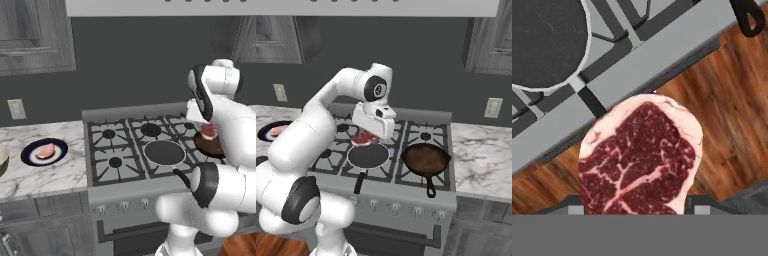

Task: Place one of the steaks on the plate and the other in the bowl. Then place the bowl in the fridge.

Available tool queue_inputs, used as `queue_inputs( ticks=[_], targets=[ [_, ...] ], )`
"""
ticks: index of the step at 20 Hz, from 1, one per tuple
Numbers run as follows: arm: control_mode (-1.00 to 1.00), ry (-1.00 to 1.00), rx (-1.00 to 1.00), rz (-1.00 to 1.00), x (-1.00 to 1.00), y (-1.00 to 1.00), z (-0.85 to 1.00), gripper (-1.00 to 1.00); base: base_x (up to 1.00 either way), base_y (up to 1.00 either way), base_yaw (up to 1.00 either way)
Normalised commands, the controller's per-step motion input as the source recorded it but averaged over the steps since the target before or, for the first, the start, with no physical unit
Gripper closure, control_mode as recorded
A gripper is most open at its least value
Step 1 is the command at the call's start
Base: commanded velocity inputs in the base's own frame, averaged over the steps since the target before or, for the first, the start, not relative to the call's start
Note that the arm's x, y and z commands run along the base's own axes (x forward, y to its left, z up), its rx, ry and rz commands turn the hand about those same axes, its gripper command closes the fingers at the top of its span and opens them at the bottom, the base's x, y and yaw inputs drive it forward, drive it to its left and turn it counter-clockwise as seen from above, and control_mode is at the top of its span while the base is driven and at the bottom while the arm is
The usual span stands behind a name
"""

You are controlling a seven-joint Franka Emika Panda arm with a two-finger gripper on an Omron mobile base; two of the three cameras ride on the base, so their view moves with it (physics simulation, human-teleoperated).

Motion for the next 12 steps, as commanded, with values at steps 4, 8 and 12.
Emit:
queue_inputs(
  ticks=[4,8,12],
  targets=[
    [-1.00,-0.19,-0.16,0.02,-0.39,0.60,0.03,1.00,0.00,0.00,0.00],
    [-1.00,-0.15,-0.10,0.00,-0.01,0.48,-0.03,1.00,0.00,0.00,0.00],
    [-1.00,-0.02,0.04,0.00,0.00,0.11,0.23,1.00,0.00,0.00,0.00]
  ],
)
